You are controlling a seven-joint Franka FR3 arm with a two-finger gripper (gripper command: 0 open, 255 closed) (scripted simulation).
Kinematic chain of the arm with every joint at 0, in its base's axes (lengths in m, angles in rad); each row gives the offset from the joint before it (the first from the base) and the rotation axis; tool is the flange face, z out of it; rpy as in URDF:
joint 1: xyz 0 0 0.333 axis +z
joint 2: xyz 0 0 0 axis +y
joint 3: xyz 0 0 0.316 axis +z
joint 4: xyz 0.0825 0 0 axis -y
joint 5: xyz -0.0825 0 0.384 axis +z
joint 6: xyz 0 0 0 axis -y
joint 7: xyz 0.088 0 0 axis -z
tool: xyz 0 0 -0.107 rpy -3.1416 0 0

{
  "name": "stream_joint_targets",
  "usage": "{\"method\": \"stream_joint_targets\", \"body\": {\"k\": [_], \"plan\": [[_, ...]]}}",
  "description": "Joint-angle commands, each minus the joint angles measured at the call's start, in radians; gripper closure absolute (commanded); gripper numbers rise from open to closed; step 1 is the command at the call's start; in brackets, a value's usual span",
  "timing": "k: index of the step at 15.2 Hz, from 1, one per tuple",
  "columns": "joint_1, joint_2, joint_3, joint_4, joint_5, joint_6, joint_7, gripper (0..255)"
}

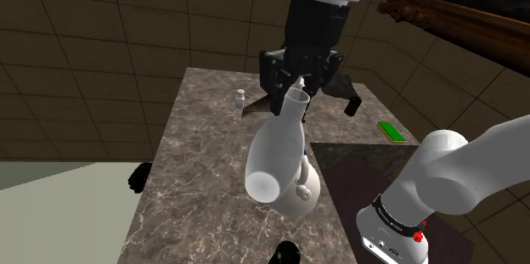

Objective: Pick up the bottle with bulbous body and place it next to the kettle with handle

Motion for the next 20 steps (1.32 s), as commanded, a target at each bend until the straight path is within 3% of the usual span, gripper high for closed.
{"method": "stream_joint_targets", "body": {"k": [1,20], "plan": [[0.003,-0.009,0.002,-0.032,0.005,0.024,-0.003,255],[0.023,-0.035,0.046,-0.301,0.046,0.270,-0.027,255]]}}
